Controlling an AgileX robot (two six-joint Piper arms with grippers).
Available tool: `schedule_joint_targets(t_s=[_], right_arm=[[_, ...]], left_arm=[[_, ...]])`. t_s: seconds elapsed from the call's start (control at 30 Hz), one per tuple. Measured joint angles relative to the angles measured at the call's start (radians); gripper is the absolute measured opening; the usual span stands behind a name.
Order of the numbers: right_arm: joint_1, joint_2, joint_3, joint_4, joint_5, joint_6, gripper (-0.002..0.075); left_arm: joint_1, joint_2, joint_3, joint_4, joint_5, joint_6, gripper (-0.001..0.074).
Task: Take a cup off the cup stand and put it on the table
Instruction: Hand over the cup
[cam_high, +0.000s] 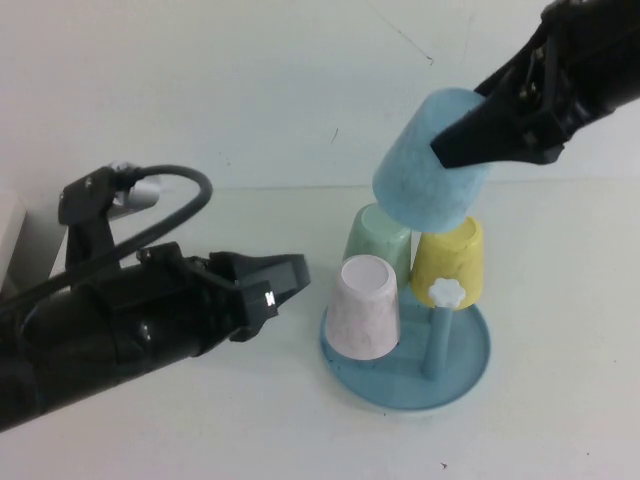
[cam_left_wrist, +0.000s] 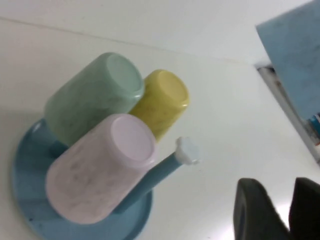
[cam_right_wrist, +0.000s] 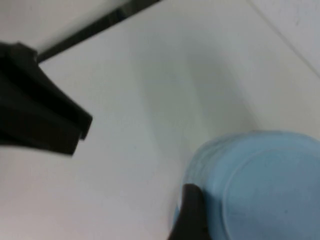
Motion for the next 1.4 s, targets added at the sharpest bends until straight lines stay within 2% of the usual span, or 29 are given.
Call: schedule_joint_targets(t_s=[0.03, 0.2, 0.3, 0.53, 0.7, 0.93, 1.13, 1.27, 1.4], right_arm=[[0.0, -0.005, -0.003, 0.015, -0.018, 0.0, 0.0544], [0.0, -0.008, -0.005, 0.058, -0.058, 0.002, 0.0544], [0.0, -0.006, 0.021, 0.098, -0.095, 0.002, 0.0544], [0.0, 0.001, 0.1, 0.294, -0.217, -0.022, 0.0544], [-0.008, 0.001, 0.101, 0.339, -0.252, -0.031, 0.0544], [-0.135, 0.001, 0.11, 0.416, -0.086, -0.029, 0.0544], [-0.257, 0.001, 0.176, 0.632, 0.049, -0.069, 0.0544], [-0.269, 0.001, 0.261, 0.781, 0.084, -0.13, 0.0544], [-0.231, 0.001, 0.342, 0.927, 0.099, -0.2, 0.0544]], left_arm=[[0.0, 0.002, -0.011, -0.002, 0.019, 0.0, 0.0179], [0.0, 0.002, -0.094, -0.002, 0.144, -0.009, 0.0533], [0.0, 0.002, -0.143, -0.002, 0.189, -0.03, 0.0614], [0.0, 0.002, -0.178, -0.002, 0.209, -0.07, 0.0613], [0.0, -0.003, -0.178, -0.002, 0.199, -0.093, 0.0606], [0.0, -0.08, -0.178, -0.002, 0.086, -0.088, 0.0606], [0.0, -0.099, -0.178, -0.008, -0.005, -0.173, 0.0606], [0.0, -0.077, -0.179, -0.008, 0.044, -0.207, 0.0606], [0.0, -0.049, -0.179, -0.008, 0.099, -0.227, 0.0606]])
